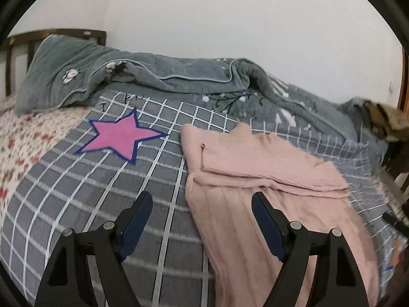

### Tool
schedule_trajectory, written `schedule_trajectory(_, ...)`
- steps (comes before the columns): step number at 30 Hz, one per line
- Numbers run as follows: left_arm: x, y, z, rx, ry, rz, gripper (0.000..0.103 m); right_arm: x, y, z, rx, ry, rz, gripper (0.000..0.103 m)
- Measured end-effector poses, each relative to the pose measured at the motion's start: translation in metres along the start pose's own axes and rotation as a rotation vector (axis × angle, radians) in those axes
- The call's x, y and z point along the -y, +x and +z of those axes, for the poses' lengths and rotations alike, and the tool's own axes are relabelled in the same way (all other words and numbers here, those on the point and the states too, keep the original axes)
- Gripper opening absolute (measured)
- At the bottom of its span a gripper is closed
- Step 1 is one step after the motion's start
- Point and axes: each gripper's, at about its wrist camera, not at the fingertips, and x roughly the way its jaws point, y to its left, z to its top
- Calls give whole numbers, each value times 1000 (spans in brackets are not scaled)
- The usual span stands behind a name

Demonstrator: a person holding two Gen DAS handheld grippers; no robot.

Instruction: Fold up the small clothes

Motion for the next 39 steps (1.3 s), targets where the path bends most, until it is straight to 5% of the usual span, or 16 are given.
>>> schedule_trajectory(6,-8,-33,-39,-40,-38,-37,78,-6,-27,-42,-6,-17,19,55)
schedule_trajectory(19,5,-77,-126,-206,57,-109,71,-11,-58,-102,-53,-34,54,46)
schedule_trajectory(28,8,-69,-134,-237,74,-85,41,-18,-50,-114,-94,-37,72,46)
schedule_trajectory(33,5,-66,-132,-238,42,-90,8,-25,-41,-119,-131,-58,76,46)
schedule_trajectory(39,-7,-81,-127,-167,-5,-77,7,-31,-40,-123,-140,-90,73,44)
